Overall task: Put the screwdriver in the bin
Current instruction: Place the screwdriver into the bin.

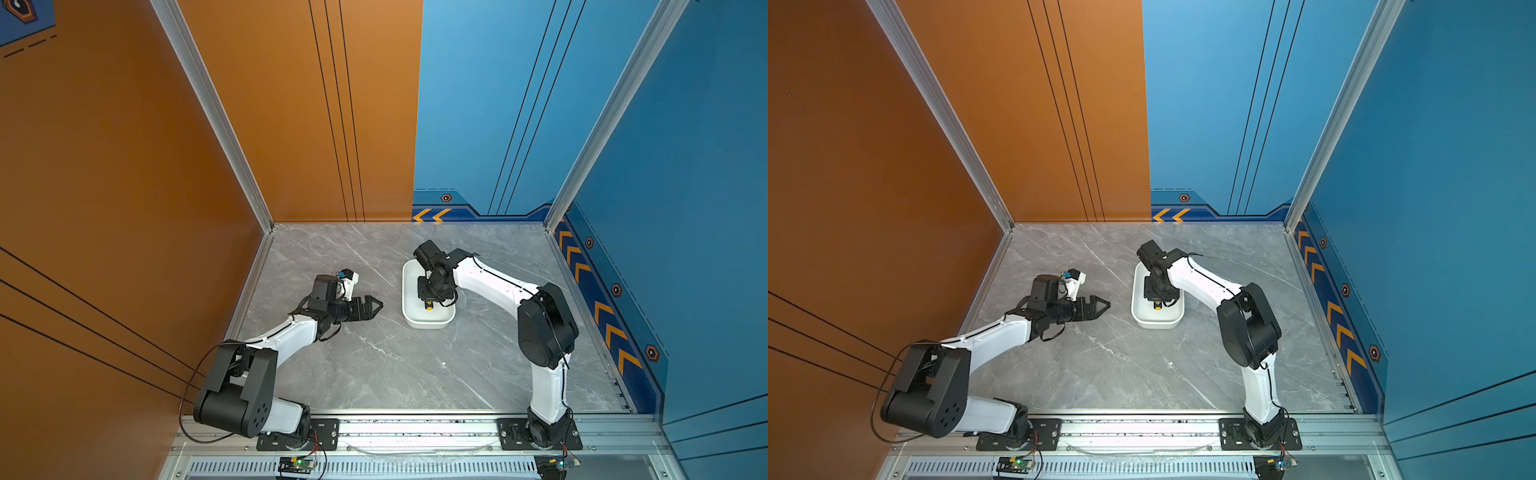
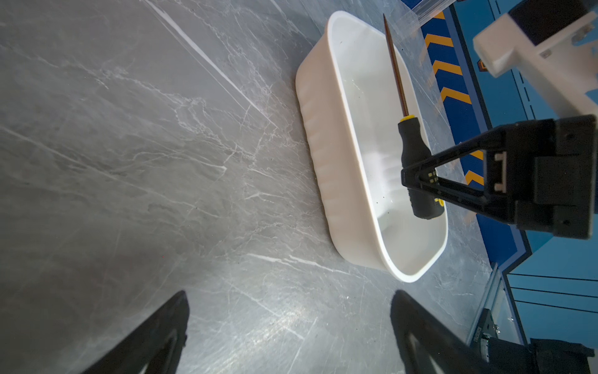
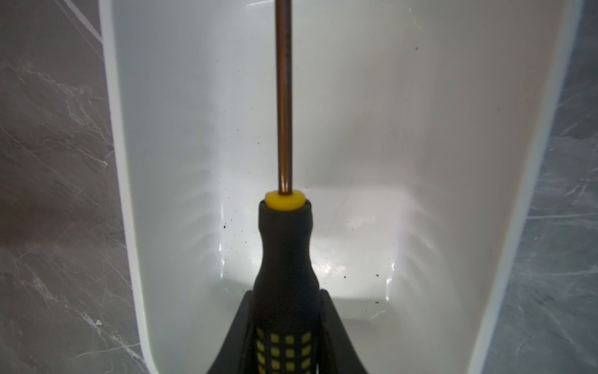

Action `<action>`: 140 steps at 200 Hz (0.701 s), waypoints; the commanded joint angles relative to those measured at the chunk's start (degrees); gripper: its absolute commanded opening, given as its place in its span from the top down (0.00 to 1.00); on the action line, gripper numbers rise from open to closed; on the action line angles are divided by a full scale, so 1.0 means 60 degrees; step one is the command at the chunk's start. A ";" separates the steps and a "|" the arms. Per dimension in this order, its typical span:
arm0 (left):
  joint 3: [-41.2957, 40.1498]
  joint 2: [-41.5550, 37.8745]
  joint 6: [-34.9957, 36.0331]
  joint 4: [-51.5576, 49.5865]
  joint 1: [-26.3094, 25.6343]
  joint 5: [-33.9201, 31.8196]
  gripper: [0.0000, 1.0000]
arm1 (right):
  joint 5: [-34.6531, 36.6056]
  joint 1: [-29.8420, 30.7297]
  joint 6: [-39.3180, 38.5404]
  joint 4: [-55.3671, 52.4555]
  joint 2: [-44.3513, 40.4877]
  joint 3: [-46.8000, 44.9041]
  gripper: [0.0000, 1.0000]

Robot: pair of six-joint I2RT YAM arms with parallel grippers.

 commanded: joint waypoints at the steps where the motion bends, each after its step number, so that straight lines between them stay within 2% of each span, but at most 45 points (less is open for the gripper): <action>1: -0.0163 0.0117 0.0062 -0.0132 0.0079 -0.0145 0.02 | 0.0388 0.0107 0.0269 -0.0209 0.0178 -0.0035 1.00; 140: -0.0252 0.0099 0.0095 -0.0121 0.0091 -0.0159 0.02 | 0.0433 0.0144 0.0506 -0.0066 0.0517 -0.0346 1.00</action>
